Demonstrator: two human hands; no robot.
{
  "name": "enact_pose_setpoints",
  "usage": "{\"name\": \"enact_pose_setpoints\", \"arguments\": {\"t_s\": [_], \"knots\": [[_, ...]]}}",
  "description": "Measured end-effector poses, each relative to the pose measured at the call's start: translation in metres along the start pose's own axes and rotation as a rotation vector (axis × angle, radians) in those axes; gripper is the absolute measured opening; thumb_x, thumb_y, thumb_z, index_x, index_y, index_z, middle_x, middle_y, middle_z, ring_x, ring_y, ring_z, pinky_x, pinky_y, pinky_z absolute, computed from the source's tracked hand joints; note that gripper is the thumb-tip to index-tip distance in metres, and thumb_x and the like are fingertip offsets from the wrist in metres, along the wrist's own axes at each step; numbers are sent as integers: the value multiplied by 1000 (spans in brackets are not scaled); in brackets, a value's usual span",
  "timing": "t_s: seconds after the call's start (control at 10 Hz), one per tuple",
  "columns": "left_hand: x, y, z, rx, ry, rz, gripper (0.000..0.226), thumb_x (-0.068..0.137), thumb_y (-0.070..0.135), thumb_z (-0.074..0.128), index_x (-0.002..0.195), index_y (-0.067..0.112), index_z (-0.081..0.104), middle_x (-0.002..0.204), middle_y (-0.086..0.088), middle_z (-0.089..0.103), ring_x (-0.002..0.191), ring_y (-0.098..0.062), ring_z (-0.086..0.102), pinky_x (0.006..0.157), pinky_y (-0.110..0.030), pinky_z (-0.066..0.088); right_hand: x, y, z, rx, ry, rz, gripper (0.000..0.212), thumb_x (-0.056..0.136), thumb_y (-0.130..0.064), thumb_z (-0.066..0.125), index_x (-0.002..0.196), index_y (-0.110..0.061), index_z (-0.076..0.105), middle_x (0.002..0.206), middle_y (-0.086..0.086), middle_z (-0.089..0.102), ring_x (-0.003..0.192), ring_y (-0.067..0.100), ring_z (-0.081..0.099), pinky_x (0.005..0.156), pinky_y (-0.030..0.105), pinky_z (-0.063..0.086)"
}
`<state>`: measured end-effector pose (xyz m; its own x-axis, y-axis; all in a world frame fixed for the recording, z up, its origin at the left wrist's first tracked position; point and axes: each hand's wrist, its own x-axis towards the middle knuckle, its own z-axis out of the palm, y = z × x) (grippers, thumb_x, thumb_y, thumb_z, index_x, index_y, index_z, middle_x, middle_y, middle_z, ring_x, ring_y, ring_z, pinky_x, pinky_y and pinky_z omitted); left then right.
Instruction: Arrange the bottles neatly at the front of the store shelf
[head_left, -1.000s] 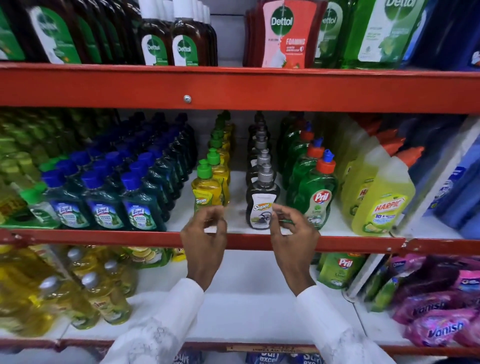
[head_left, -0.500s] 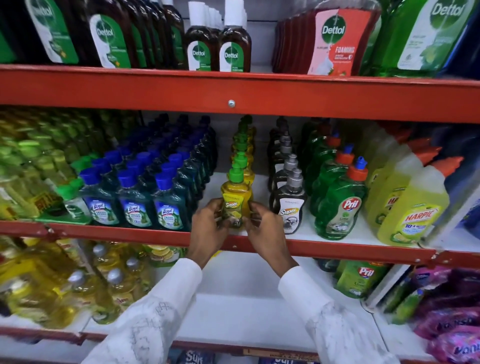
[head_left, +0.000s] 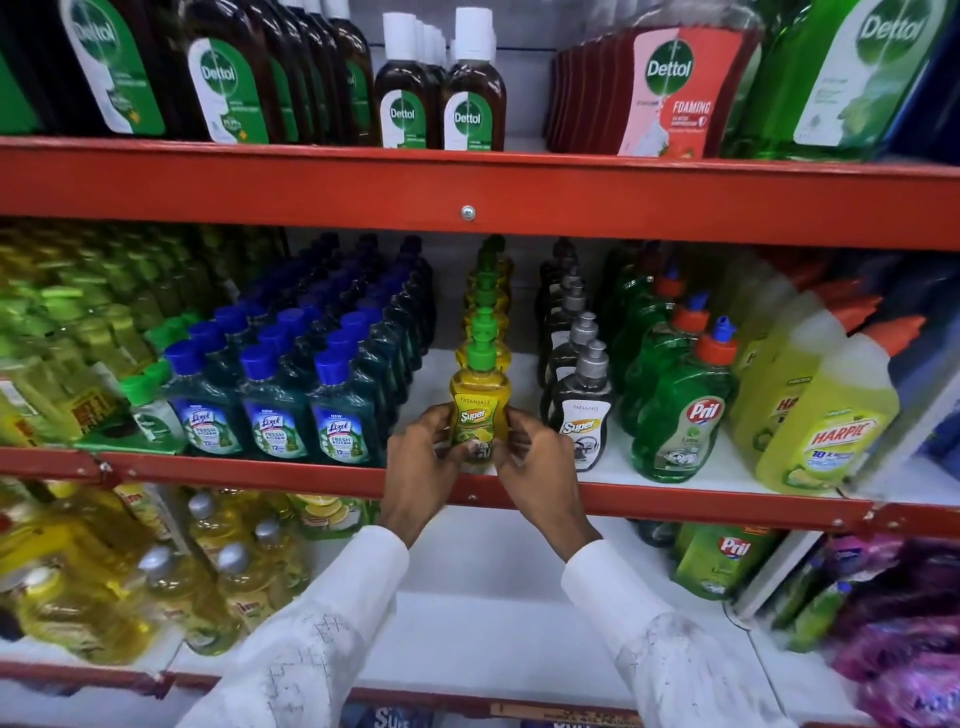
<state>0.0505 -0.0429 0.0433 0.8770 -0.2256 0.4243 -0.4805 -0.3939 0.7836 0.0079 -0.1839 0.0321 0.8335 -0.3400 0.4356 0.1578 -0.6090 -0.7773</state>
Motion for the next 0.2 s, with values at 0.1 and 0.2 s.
{"name": "enact_pose_setpoints", "arguments": {"t_s": [0.1,0.2], "knots": [[-1,0,1,-2,-2,4,46,79,5,80,123,10,66,112,-5,76,89,-3,65,74,7,39,-1,-2,0,24,-9,9,36,86,-12,68,121,-14,68,104,4,78,86,16,75,86,38,62],[-4,3,0,-20,-8,-37,50,81,8,79,127,13,63,116,-3,74,100,-11,69,79,1,43,-2,-5,-6,70,30,45,35,86,-13,70,122,-12,68,103,-1,78,84,3,72,87,32,61]]}}
